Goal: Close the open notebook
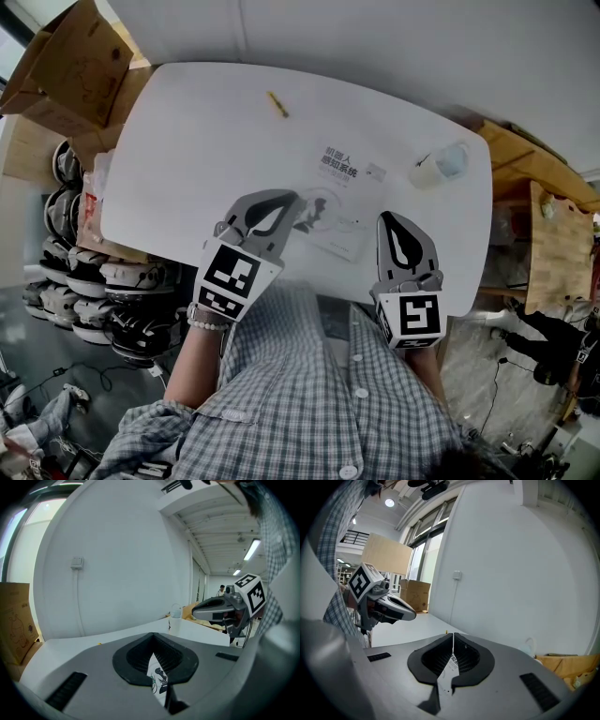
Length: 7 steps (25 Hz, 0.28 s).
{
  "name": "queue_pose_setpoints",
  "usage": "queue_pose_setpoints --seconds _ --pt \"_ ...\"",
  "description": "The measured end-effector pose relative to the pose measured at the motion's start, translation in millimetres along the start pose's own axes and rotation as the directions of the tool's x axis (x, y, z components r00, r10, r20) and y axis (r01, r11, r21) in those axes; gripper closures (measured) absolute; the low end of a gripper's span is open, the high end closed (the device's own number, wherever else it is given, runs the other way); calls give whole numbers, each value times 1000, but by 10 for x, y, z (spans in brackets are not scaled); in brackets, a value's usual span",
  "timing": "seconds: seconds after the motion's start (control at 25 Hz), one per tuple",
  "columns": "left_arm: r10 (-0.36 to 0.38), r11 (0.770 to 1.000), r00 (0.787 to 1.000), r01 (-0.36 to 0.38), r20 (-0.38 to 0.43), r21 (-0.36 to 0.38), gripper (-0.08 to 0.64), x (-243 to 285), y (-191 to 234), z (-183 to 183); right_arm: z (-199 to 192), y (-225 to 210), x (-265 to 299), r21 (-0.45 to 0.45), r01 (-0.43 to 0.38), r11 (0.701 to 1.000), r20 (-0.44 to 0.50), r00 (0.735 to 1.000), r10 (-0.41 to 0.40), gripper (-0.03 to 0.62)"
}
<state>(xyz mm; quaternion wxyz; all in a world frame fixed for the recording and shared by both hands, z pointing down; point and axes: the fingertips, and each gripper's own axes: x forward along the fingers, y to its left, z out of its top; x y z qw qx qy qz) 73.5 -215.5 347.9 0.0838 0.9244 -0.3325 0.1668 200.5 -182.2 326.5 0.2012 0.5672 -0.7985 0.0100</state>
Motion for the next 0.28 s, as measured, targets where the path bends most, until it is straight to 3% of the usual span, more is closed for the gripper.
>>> queue_pose_setpoints --seconds 0.28 --pt "-4 1000 1000 4 0 3 551 -12 -18 -5 -7 15 -20 -2 1 1000 -5 1000 -1 569"
